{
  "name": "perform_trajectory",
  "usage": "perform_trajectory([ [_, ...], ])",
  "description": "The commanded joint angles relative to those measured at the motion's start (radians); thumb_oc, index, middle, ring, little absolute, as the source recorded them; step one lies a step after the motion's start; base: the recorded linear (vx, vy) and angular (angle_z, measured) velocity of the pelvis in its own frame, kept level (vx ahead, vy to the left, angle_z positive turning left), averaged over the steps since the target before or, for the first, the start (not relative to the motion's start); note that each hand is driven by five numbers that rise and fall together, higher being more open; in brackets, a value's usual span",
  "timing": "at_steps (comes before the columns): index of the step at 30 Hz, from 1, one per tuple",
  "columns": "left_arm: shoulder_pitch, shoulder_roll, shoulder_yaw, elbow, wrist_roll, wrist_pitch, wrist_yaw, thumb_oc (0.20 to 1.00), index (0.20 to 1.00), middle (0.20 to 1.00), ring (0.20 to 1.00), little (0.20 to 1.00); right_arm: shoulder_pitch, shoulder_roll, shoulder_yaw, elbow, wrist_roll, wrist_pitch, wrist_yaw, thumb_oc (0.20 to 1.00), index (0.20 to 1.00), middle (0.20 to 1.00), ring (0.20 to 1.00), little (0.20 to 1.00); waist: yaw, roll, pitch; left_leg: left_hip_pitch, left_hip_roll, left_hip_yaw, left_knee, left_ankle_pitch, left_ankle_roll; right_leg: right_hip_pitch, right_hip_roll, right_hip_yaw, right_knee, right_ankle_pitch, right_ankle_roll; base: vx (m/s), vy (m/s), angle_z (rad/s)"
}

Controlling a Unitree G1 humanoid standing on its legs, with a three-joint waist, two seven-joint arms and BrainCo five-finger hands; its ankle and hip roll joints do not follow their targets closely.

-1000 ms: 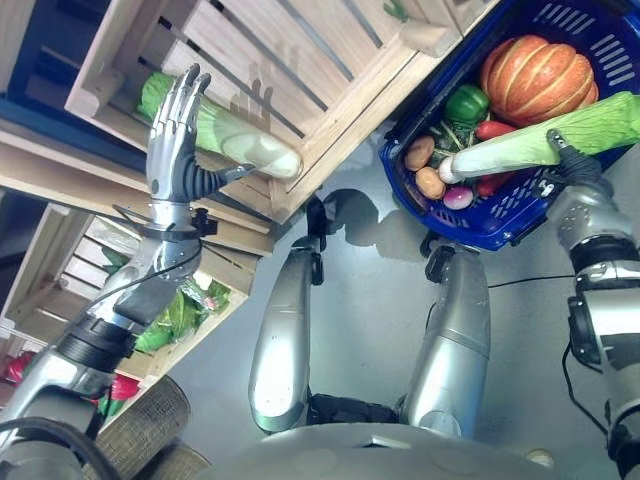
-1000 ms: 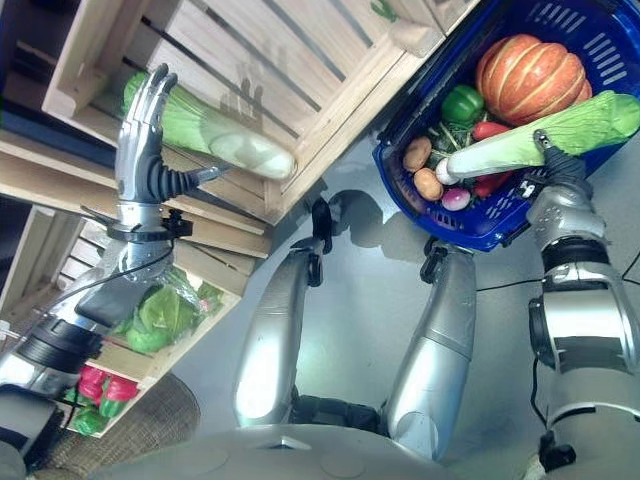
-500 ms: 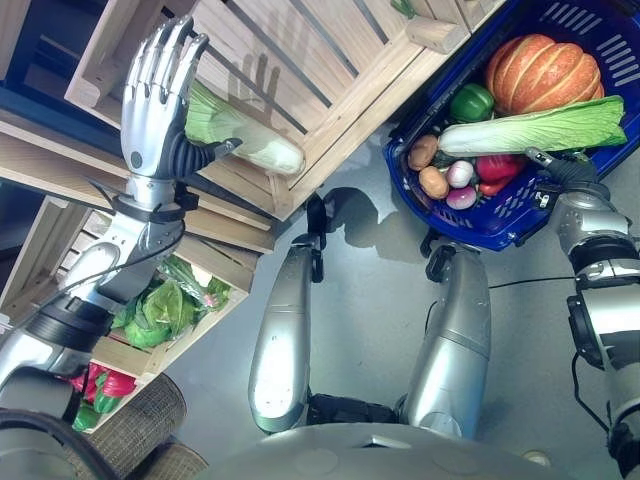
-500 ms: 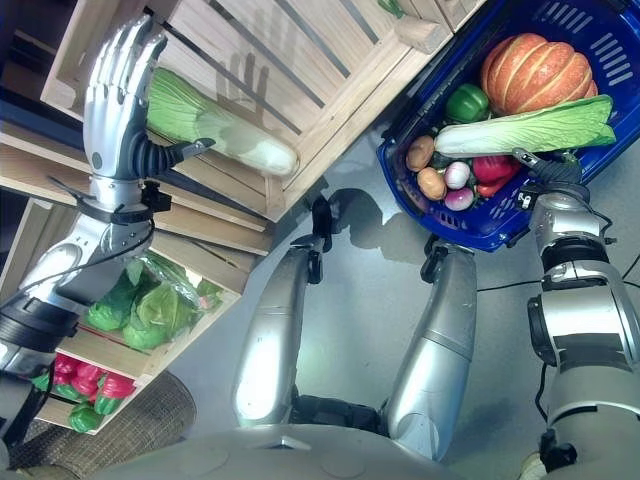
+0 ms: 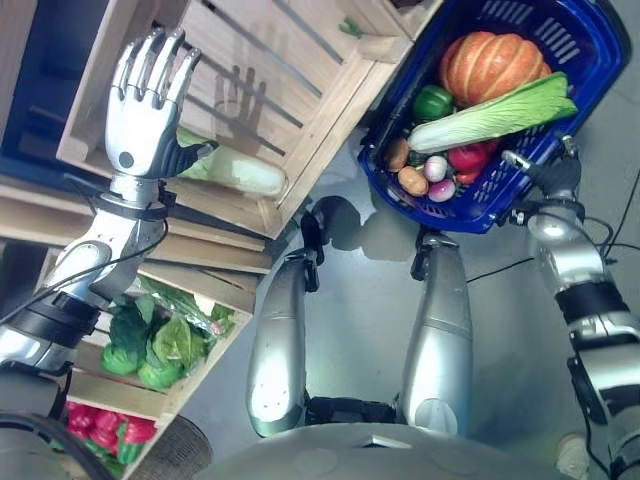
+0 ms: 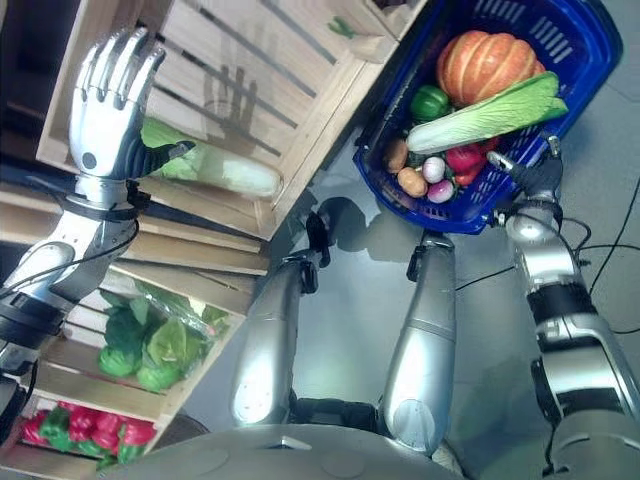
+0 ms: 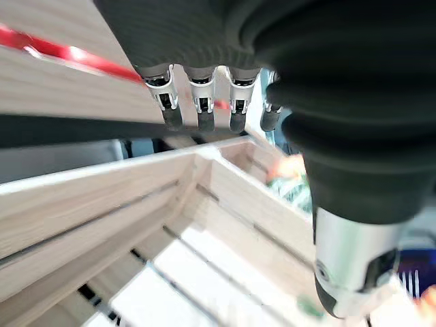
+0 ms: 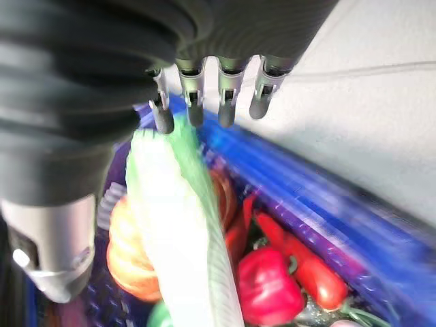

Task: Pick up fruits and vegetables into the basket

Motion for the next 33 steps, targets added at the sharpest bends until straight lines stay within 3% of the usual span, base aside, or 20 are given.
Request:
perform_trajectory([
  [1,0.049,-0.039,0.076,0.02,-0.015,0.048,-0.066,1.0,1.0,1.0,1.0,1.0,0.058,-0.051,-0.083,-0.085,-0.068,-0.072,-0.019,1.0,1.0,1.0,1.0,1.0,-0.073,0.081,-0.027,0.012,-0.019,-0.01,-0.124,0.054,0.03,0.062,0.033,-0.029,0.022,-0.108,0.021,0.01,0.078,-0.27],
  [2,0.049,-0.039,0.076,0.02,-0.015,0.048,-0.066,1.0,1.0,1.0,1.0,1.0,0.058,-0.051,-0.084,-0.085,-0.068,-0.072,-0.018,1.0,1.0,1.0,1.0,1.0,-0.072,0.081,-0.027,0.012,-0.019,-0.009,-0.124,0.054,0.03,0.063,0.033,-0.029,0.022,-0.108,0.021,0.03,0.189,-0.25],
  [5,0.066,-0.068,0.066,0.091,-0.016,0.077,-0.159,1.0,1.0,1.0,1.0,1.0,0.172,-0.037,-0.165,-0.254,-0.088,-0.163,0.023,1.0,1.0,1.0,1.0,1.0,-0.125,0.074,-0.027,0.042,-0.022,0.018,-0.144,0.057,0.022,0.083,0.034,-0.004,-0.027,-0.083,0.038,0.03,0.203,-0.22],
  [12,0.061,-0.121,0.015,0.226,-0.052,0.107,-0.222,1.0,1.0,1.0,1.0,1.0,0.26,-0.023,-0.234,-0.399,-0.123,-0.252,0.051,1.0,1.0,1.0,1.0,1.0,-0.182,0.074,-0.027,0.056,-0.029,0.056,-0.149,0.054,0.014,0.084,0.034,0.029,-0.069,-0.059,0.054,0.02,0.157,-0.2],
  [18,0.033,-0.21,-0.039,0.449,-0.157,0.1,-0.257,1.0,1.0,1.0,1.0,1.0,0.287,-0.042,-0.249,-0.466,-0.146,-0.267,0.084,1.0,1.0,1.0,1.0,1.0,-0.224,0.075,-0.027,0.053,-0.033,0.09,-0.147,0.052,0.006,0.071,0.035,0.059,-0.097,-0.042,0.061,0.02,0.132,-0.21],
  [26,0.002,-0.294,-0.06,0.686,-0.248,0.082,-0.33,1.0,1.0,1.0,1.0,1.0,0.295,-0.053,-0.253,-0.492,-0.138,-0.286,0.11,1.0,1.0,1.0,1.0,1.0,-0.249,0.062,-0.027,0.048,-0.03,0.107,-0.152,0.055,0.002,0.065,0.039,0.07,-0.117,-0.033,0.063,0.0,0.059,-0.07],
  [29,0.007,-0.33,-0.073,0.773,-0.278,0.097,-0.373,1.0,1.0,1.0,1.0,1.0,0.296,-0.054,-0.248,-0.505,-0.139,-0.283,0.11,1.0,1.0,1.0,1.0,1.0,-0.252,0.055,-0.027,0.064,-0.03,0.097,-0.144,0.028,-0.006,0.083,0.04,0.073,-0.111,-0.062,0.069,0.07,0.047,-0.04],
  [33,0.001,-0.35,-0.077,0.837,-0.283,0.128,-0.36,1.0,1.0,1.0,1.0,1.0,0.282,-0.06,-0.242,-0.521,-0.143,-0.276,0.103,1.0,1.0,1.0,1.0,1.0,-0.254,0.049,-0.027,0.036,-0.028,0.109,-0.15,0.054,0.002,0.056,0.042,0.07,-0.124,-0.03,0.062,-0.04,0.012,-0.01],
])
